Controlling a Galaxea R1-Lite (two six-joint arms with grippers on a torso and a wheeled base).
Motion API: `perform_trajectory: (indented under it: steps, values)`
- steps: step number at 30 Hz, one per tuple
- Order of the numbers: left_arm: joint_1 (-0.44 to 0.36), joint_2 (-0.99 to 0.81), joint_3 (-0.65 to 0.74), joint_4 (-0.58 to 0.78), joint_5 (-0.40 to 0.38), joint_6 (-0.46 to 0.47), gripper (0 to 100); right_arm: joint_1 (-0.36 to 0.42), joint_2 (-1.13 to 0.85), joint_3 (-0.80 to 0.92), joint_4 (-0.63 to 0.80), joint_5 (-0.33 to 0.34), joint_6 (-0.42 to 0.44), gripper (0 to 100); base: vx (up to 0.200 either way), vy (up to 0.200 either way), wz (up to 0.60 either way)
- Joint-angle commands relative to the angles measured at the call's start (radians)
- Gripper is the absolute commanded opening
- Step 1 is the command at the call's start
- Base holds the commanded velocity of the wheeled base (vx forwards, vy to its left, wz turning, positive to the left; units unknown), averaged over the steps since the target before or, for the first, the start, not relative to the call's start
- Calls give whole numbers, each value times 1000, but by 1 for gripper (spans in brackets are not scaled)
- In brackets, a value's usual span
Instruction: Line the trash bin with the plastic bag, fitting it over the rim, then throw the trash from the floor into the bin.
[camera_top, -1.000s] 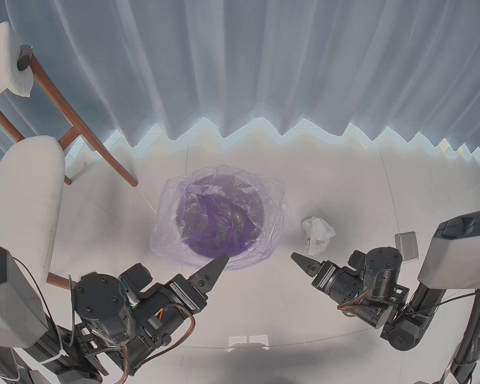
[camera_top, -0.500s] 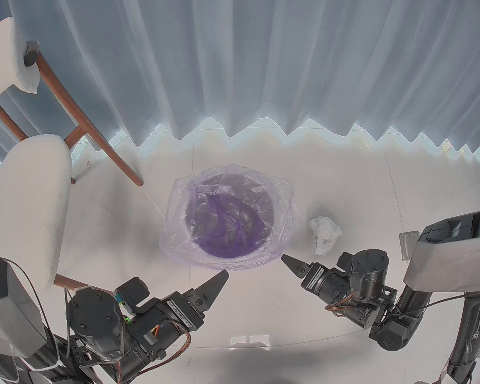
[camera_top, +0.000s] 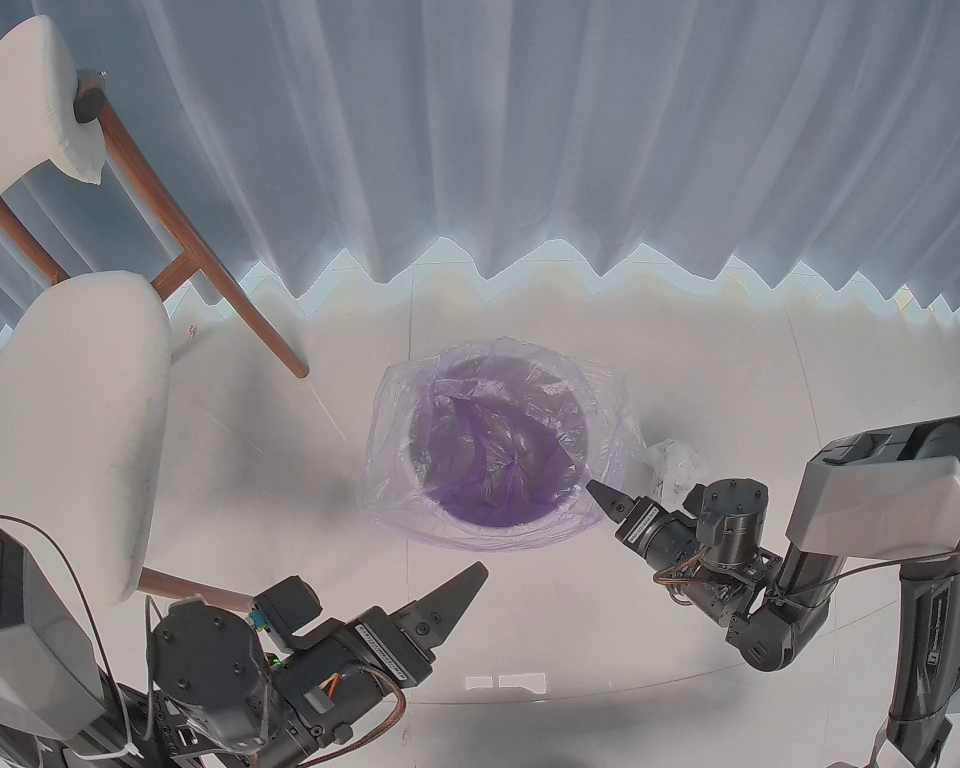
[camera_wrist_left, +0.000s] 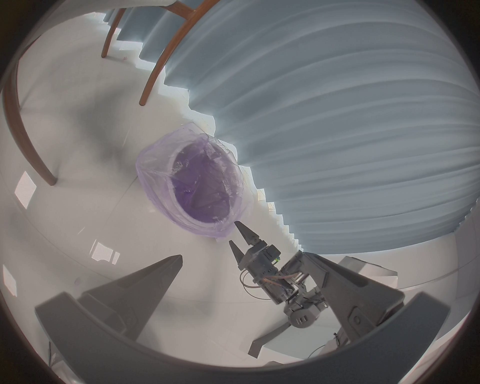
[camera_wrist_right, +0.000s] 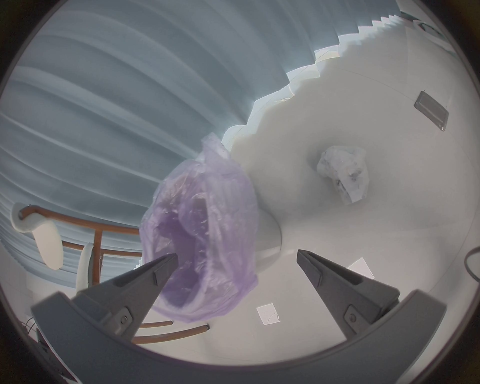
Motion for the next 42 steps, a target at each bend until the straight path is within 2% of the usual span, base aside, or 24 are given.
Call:
perform_trajectory:
  steps: [1,4,11,12,16,19,28,34,40,42]
  values:
    - [-36,8,1,-22,3,-38,100,-31,31,-11,-1,1,2,100,0,0,0]
    - [-45,4,-8,-24,23,-73,100,-33,39,-19,-9,1,2,100,0,0,0]
    - [-47,-3,-3,-22,39,-81,100,-30,71,-37,-12,-1,5,100,0,0,0]
    - [-47,-3,-3,-22,39,-81,100,-30,71,-37,-12,-1,5,0,0,0,0]
    - [-42,11,-9,-22,19,-97,100,-33,91,-64,-12,-11,9,0,0,0,0]
    - [-42,20,-5,-22,-24,-97,100,-33,102,-80,-10,-11,12,0,0,0,0]
    - [-50,17,25,-24,-20,-65,100,-50,169,-102,-9,-11,4,0,0,0,0]
    - [-117,20,35,-24,-18,-59,100,-89,246,-166,5,-13,-5,0,0,0,0]
    - [-126,21,40,-22,-17,-59,100,-123,266,-248,100,-11,2,0,0,0,0]
    - [-126,21,41,-22,-17,-61,100,-132,267,-326,203,-11,10,0,0,0,0]
